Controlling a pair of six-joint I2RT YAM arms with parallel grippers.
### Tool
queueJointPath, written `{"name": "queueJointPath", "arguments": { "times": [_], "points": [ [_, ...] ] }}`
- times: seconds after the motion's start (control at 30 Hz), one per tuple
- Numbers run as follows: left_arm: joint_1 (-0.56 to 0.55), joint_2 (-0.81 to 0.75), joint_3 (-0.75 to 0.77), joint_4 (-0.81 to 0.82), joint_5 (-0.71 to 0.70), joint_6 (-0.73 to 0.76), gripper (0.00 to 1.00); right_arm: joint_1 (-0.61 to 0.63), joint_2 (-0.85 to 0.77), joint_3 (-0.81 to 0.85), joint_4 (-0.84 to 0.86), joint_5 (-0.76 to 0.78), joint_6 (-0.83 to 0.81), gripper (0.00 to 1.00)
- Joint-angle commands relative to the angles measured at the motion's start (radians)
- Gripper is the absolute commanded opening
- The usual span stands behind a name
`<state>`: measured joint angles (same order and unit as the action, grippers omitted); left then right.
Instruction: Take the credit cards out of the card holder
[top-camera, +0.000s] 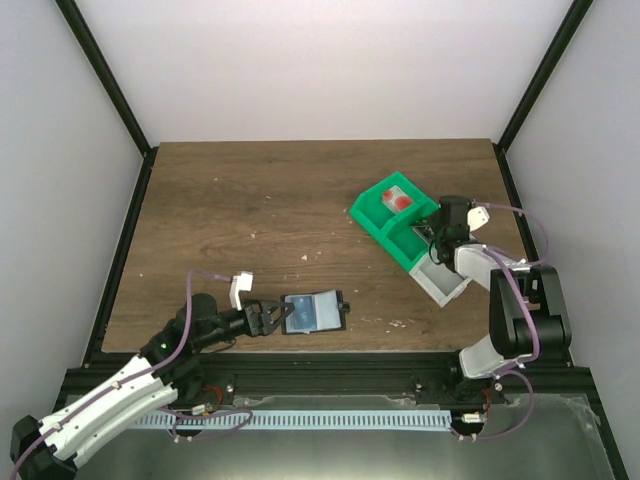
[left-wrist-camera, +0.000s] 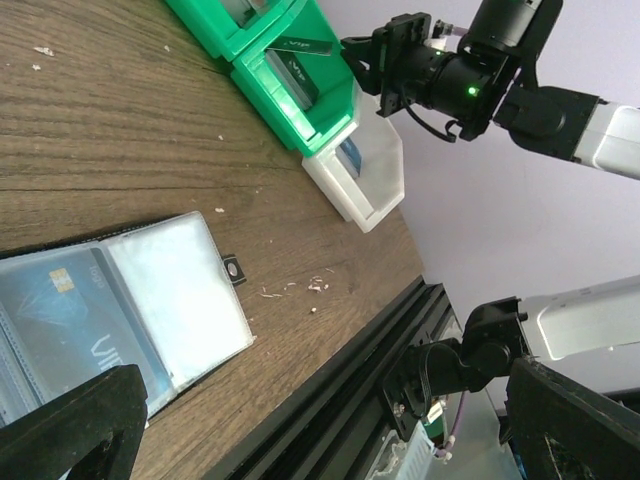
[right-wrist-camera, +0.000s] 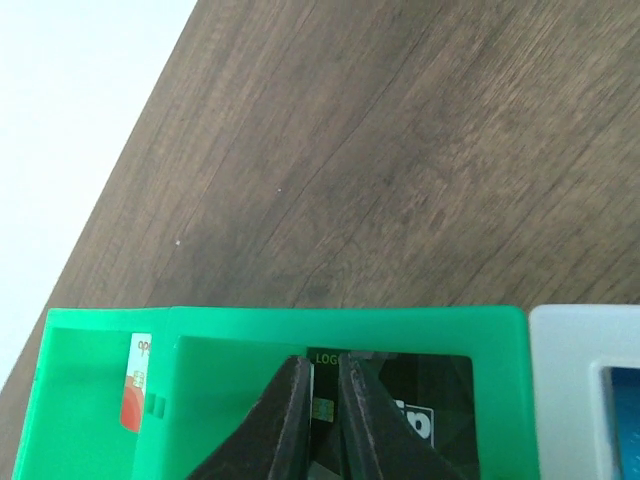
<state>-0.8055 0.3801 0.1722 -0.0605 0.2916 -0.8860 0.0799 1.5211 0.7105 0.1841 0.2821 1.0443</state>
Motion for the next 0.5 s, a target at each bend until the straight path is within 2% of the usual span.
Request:
{"name": "queueJointPath", "arguments": {
  "times": [0.0, 0.27, 0.47],
  "points": [
    [0.005, -0.009, 0.006, -0.002, -0.002, 0.002, 1.00, -0.011, -0.058, 0.076, -0.122, 0.035, -0.054, 0.12],
    [0.005, -0.007, -0.010, 0.019, 0.002, -0.004, 1.00, -0.011, 0.005, 0.290, -0.352, -0.257, -0.367, 0.09],
    [0.008, -0.003, -0.018, 0.029, 0.006, -0.002, 1.00, -0.012, 0.068, 0.331, -0.464, -0.322, -0.451, 0.04]
  ]
}}
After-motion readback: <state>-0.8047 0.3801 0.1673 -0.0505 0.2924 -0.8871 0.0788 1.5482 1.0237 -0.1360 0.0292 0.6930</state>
